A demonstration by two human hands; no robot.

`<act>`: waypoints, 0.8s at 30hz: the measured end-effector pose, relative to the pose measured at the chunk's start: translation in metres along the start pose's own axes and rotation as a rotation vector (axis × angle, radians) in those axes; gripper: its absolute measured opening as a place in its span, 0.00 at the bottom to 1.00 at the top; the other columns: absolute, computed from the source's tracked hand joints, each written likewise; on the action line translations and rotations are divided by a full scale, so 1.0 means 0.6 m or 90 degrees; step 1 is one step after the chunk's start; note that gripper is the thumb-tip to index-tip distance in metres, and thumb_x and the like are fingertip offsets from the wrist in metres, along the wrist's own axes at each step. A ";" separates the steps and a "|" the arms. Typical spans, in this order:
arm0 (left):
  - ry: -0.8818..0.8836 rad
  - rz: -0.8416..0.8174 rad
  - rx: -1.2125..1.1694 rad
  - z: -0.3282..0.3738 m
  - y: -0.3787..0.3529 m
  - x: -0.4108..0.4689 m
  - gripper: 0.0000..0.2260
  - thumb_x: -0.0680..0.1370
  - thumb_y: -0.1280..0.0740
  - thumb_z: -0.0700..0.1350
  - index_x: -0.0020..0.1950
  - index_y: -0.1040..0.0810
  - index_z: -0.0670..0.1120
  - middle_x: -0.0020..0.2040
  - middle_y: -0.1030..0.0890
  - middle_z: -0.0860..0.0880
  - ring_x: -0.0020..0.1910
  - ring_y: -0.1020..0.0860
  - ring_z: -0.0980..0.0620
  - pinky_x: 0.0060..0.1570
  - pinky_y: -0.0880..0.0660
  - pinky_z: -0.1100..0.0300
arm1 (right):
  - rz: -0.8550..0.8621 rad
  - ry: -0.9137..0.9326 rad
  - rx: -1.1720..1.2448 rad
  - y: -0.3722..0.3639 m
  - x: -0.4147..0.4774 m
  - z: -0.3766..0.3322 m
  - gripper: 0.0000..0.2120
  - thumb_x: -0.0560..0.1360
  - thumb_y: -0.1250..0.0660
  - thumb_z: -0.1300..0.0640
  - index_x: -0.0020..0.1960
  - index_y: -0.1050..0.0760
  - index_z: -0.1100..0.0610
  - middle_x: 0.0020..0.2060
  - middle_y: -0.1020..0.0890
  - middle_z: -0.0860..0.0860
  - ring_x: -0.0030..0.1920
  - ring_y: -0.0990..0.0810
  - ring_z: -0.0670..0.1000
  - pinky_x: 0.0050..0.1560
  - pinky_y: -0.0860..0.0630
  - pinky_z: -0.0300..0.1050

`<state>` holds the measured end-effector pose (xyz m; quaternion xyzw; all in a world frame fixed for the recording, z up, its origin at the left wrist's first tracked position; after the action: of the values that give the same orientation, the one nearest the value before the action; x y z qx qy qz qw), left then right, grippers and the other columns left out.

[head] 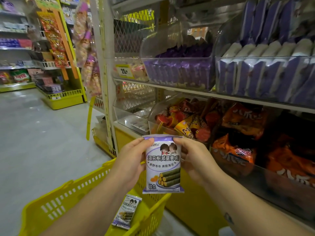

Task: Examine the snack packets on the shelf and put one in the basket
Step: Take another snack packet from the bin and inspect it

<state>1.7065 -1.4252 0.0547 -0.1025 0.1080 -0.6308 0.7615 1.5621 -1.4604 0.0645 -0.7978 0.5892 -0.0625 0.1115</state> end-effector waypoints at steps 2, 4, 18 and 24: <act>-0.004 0.007 -0.010 0.003 0.000 -0.002 0.08 0.76 0.32 0.44 0.51 0.18 0.43 0.46 0.14 0.43 0.41 0.17 0.51 0.44 0.21 0.53 | -0.021 0.020 -0.030 -0.003 -0.001 -0.004 0.12 0.77 0.35 0.57 0.39 0.16 0.56 0.38 0.15 0.54 0.36 0.18 0.49 0.35 0.26 0.41; -0.020 0.035 -0.019 0.007 0.005 -0.002 0.04 0.75 0.32 0.42 0.46 0.18 0.44 0.43 0.15 0.44 0.39 0.16 0.52 0.43 0.22 0.53 | -0.031 0.037 -0.048 -0.005 -0.002 -0.005 0.15 0.79 0.37 0.54 0.40 0.15 0.56 0.40 0.14 0.55 0.38 0.16 0.50 0.34 0.23 0.40; 0.031 0.145 -0.131 0.015 0.038 0.012 0.13 0.78 0.33 0.50 0.54 0.21 0.41 0.47 0.14 0.43 0.44 0.17 0.48 0.57 0.23 0.43 | -0.285 -0.139 -0.129 -0.034 -0.020 0.021 0.20 0.71 0.34 0.44 0.54 0.18 0.56 0.52 0.16 0.56 0.51 0.17 0.52 0.58 0.23 0.54; 0.139 0.027 -0.108 0.007 0.027 0.011 0.16 0.75 0.33 0.54 0.55 0.20 0.44 0.50 0.15 0.44 0.47 0.15 0.47 0.41 0.18 0.49 | -0.266 -0.223 -0.057 -0.020 -0.024 0.025 0.16 0.77 0.38 0.52 0.53 0.20 0.64 0.52 0.17 0.62 0.48 0.16 0.55 0.56 0.22 0.54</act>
<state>1.7238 -1.4286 0.0539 -0.0951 0.2455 -0.6103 0.7471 1.5726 -1.4416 0.0534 -0.9049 0.3858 0.0807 0.1607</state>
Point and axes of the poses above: each hand's wrist, its own x-axis towards the middle knuckle, its own y-axis out of the back of the hand, z = x × y, the point moved 7 cm from there along x, towards the middle knuckle
